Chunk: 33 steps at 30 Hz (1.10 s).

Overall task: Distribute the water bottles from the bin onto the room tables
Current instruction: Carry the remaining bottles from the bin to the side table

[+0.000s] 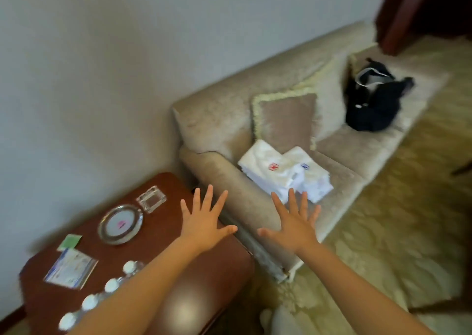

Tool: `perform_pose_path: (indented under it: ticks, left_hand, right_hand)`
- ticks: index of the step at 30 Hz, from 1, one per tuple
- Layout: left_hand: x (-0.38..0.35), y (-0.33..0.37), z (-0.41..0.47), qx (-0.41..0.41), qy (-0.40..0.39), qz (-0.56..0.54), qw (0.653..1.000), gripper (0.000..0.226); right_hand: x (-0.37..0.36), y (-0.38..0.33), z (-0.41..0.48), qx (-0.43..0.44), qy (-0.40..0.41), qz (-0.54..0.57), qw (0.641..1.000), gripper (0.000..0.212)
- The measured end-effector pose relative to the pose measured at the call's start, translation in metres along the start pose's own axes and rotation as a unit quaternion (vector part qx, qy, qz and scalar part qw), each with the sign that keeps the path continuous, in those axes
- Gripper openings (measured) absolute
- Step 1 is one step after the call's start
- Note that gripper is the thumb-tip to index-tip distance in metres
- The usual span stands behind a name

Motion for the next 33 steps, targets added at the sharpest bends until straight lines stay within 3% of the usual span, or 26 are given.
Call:
perform_pose_path:
  ticks: [7, 14, 21, 33]
  left_hand:
    - [-0.019, 0.124, 0.013, -0.176, -0.047, 0.030, 0.983, 0.099]
    - [-0.024, 0.257, -0.011, -0.314, -0.056, 0.031, 0.947, 0.094]
    - [-0.033, 0.392, -0.033, -0.392, -0.063, 0.041, 0.917, 0.094]
    - [-0.049, 0.642, -0.077, -0.473, -0.029, 0.087, 0.876, 0.092]
  right_hand:
    - [0.020, 0.101, -0.094, -0.200, 0.031, 0.014, 0.979, 0.105]
    - [0.035, 0.195, -0.188, -0.332, 0.074, 0.018, 0.940, 0.107]
    - [0.045, 0.291, -0.257, -0.407, 0.105, 0.031, 0.907, 0.107]
    - [0.070, 0.501, -0.349, -0.458, 0.127, 0.046, 0.879, 0.108]
Point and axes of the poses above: each hand's wrist, its own z-axis towards the middle knuckle, its own x-axis out of the back of the hand, y = z × x, the point moved 9 cm from there along z, towards the middle knuckle, and after that the axes turned 6 degrees about y, right-handed, at the moved point
